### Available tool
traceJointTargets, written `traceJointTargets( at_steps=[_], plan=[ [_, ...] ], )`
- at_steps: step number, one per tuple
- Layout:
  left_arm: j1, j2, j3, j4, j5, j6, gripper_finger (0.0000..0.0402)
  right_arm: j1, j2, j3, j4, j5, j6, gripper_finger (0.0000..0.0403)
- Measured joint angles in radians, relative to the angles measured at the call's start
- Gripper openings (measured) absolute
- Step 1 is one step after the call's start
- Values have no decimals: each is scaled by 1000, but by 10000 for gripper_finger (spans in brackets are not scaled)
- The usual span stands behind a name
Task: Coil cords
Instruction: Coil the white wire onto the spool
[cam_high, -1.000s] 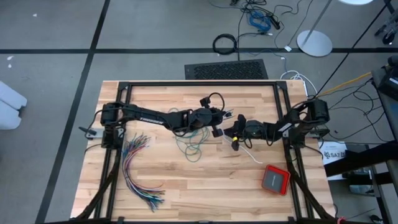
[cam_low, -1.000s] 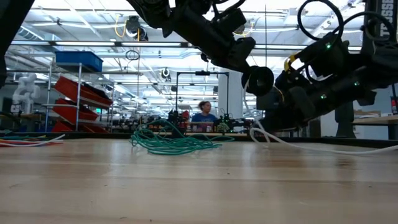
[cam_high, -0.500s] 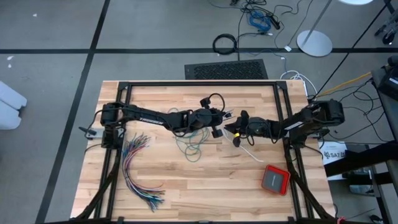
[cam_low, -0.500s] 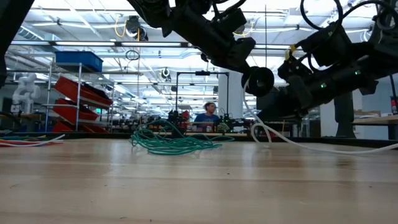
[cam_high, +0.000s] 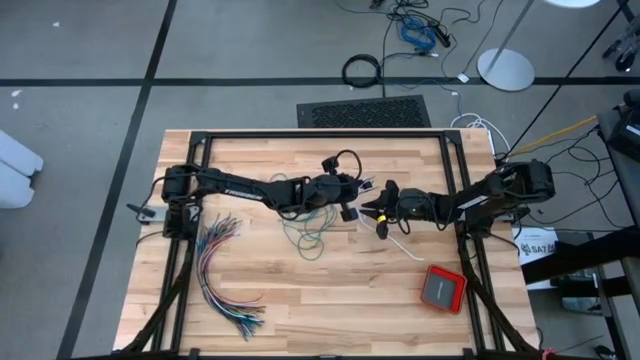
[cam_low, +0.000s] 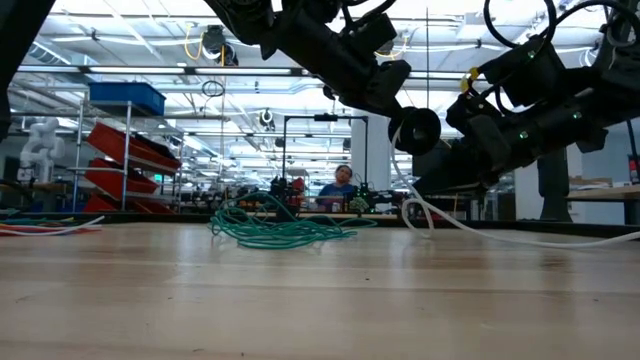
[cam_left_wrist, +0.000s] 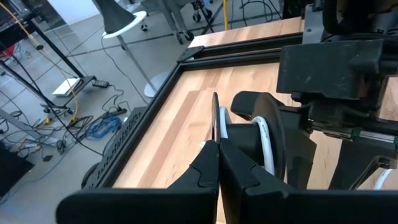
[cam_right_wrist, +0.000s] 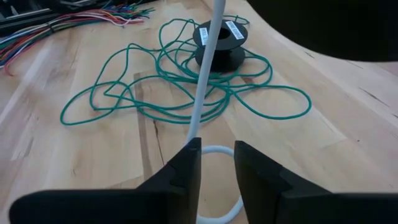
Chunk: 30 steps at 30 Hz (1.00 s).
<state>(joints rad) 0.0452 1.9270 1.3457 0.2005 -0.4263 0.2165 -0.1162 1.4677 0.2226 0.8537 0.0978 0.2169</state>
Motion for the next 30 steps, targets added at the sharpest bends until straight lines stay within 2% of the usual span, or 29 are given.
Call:
traceJointTargets(
  at_steps=[7,14,17,20,30],
  plan=[
    [-1,0,0,0,1,0,0,0,-32,-1,-39,3,0,85],
    [-1,0,0,0,4,0,0,0,-143,-1,-119,3,-16,84],
    [-1,0,0,1,5,0,0,0,-172,-1,-141,-41,-7,84],
    [-1,0,0,9,5,0,0,3,-153,-1,-148,-79,12,84],
    [-5,0,0,52,46,-28,0,7,-37,-1,-5,-46,4,84]
  ],
)
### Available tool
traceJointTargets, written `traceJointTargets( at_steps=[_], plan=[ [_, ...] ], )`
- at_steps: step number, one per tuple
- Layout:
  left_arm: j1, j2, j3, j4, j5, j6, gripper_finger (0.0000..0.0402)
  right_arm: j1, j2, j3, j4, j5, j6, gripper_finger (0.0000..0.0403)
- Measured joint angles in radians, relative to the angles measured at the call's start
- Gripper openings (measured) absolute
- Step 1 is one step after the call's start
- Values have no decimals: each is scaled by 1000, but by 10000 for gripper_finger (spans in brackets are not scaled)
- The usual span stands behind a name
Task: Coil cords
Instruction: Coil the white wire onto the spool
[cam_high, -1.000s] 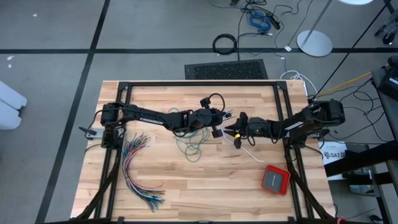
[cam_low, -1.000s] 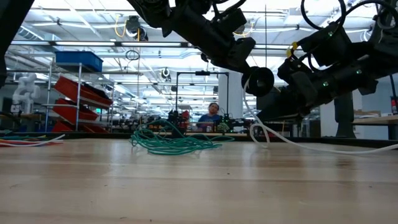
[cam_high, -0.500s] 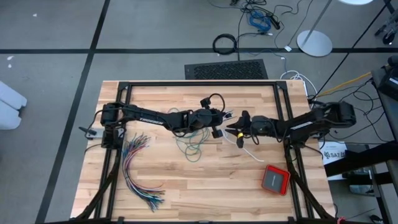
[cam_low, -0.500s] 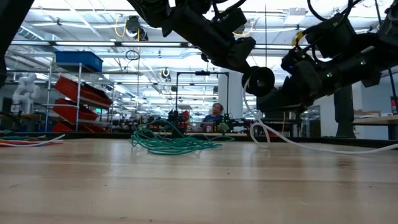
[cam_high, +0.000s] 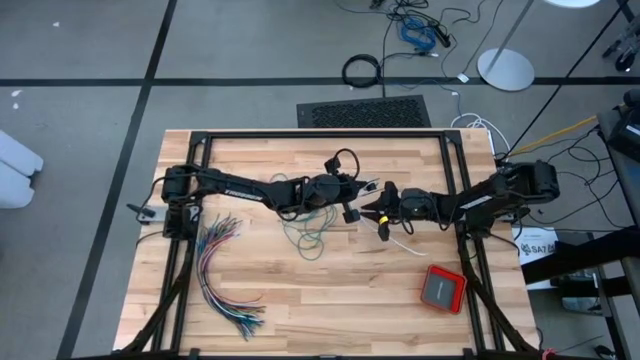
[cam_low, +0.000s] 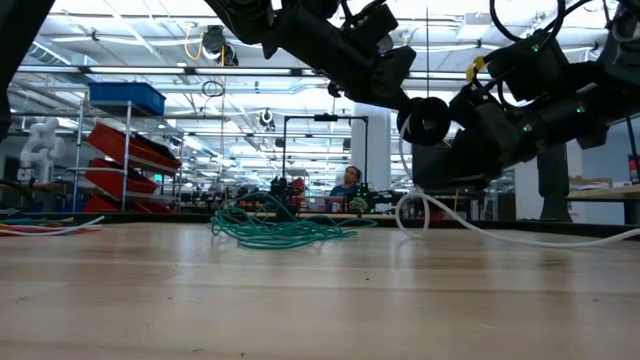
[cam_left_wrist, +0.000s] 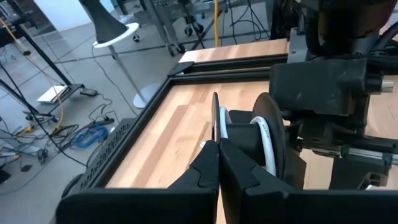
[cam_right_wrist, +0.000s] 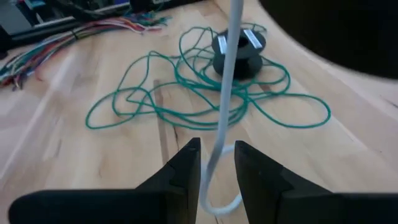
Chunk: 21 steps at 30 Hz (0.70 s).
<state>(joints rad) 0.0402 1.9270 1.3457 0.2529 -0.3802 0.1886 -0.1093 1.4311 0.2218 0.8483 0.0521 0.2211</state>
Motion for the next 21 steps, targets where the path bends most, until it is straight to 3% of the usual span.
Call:
traceJointTargets(
  at_steps=[13,21],
  plan=[
    [-8,0,0,38,10,-1,0,0,29,0,-12,1,12,82],
    [-10,0,0,48,13,-25,0,1,40,0,40,26,-40,8]
  ],
)
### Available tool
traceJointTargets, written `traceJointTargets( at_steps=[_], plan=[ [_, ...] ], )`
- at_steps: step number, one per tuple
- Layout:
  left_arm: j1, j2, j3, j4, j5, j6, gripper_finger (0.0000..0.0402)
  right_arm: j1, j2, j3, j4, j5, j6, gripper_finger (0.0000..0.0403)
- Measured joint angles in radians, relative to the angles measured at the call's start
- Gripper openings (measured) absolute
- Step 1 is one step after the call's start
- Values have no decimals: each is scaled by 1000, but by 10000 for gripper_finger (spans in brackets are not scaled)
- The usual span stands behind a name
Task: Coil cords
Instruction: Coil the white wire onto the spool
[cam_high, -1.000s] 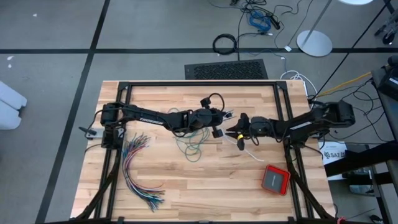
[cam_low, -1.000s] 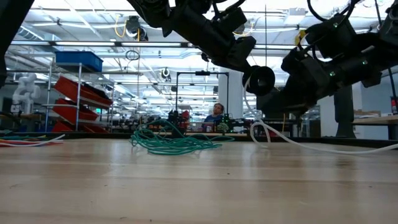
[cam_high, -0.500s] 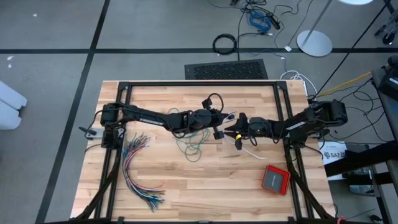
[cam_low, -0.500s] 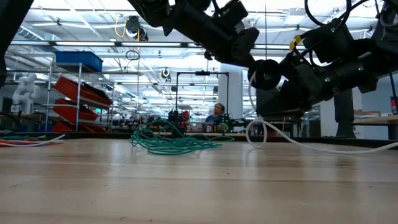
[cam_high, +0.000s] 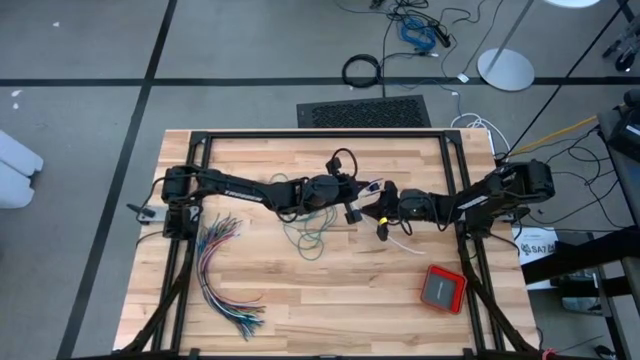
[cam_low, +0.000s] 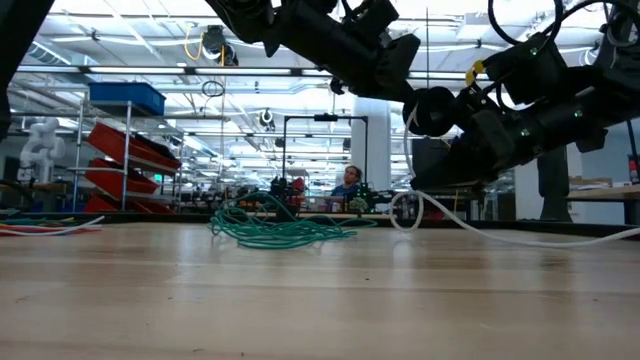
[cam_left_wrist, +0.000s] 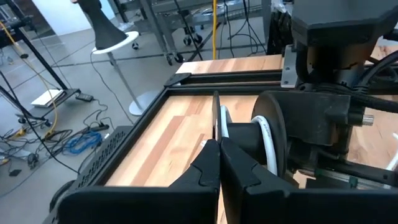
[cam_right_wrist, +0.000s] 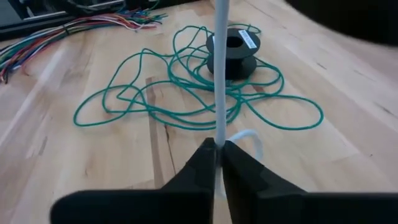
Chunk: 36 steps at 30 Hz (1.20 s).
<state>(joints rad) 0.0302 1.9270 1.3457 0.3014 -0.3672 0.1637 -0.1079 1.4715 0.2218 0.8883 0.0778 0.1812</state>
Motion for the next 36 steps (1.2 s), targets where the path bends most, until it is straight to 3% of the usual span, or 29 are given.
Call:
traceJointTargets(
  at_steps=[14,25,36],
  plan=[
    [-9,0,0,27,66,-45,0,-1,-1,0,-19,107,-39,1],
    [-20,0,1,-192,117,-50,0,-5,-10,-23,-28,176,-43,0],
    [-21,2,1,-232,111,-27,0,-17,-39,-21,-73,163,-34,0]
  ],
)
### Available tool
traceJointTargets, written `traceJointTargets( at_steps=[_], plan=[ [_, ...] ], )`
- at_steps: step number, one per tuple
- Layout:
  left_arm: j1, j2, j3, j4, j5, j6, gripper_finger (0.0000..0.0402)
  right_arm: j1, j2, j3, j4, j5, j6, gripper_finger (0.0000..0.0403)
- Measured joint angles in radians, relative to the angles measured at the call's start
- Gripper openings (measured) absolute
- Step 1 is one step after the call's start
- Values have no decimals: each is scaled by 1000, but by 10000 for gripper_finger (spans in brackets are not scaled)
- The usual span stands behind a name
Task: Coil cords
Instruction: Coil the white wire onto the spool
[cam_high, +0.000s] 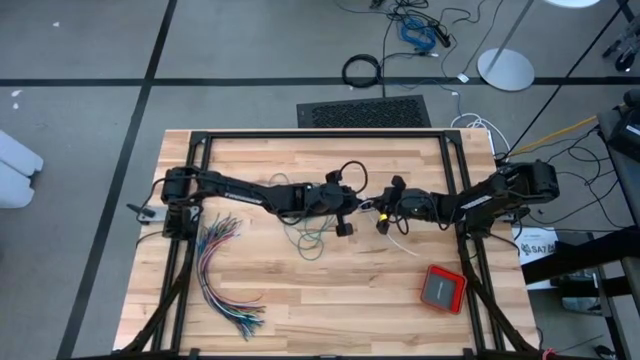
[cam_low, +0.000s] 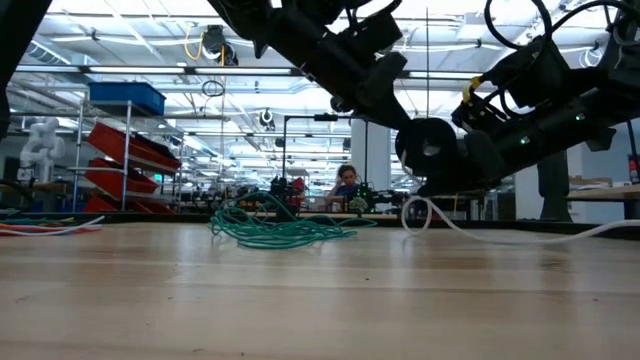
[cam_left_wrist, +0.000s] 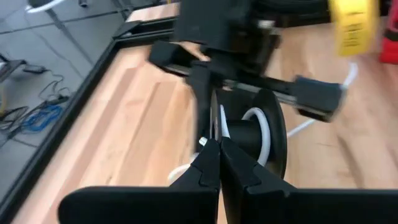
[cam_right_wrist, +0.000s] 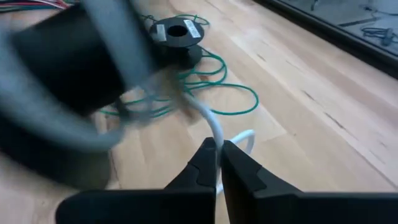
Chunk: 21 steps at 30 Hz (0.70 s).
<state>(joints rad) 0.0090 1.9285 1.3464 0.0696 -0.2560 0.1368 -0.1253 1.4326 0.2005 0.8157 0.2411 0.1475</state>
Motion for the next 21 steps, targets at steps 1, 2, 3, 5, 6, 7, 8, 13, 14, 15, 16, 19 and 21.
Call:
traceJointTargets(
  at_steps=[1,2,3,5,6,7,8,13,14,15,16,19,21],
  plan=[
    [1,0,0,0,-7,0,0,0,0,0,-5,-1,5,0],
    [2,0,0,-5,-18,4,0,0,0,0,-13,-2,10,0],
    [1,0,0,-19,-33,11,0,0,-2,0,-24,-2,17,0],
    [1,0,0,-55,-66,29,0,1,-14,0,-51,-5,24,0],
    [0,0,0,-76,-87,33,0,1,-20,0,-57,-5,25,0],
    [0,0,0,-94,-102,35,0,0,-29,0,-65,-6,27,0],
    [0,0,0,-111,-113,35,0,1,-39,0,-67,-6,28,0],
    [2,0,0,-142,-166,65,0,0,-117,0,-94,-6,30,0],
    [2,0,0,-141,-176,77,0,0,-135,0,-105,-7,33,0],
    [1,0,0,-142,-187,85,0,0,-153,0,-111,-9,35,0],
    [1,0,0,-141,-192,92,0,3,-171,0,-119,-12,37,0],
    [2,0,0,-138,-198,117,0,10,-218,0,-130,-27,43,0],
    [2,-1,0,-136,-207,131,0,18,-247,0,-137,-32,50,0]
  ],
)
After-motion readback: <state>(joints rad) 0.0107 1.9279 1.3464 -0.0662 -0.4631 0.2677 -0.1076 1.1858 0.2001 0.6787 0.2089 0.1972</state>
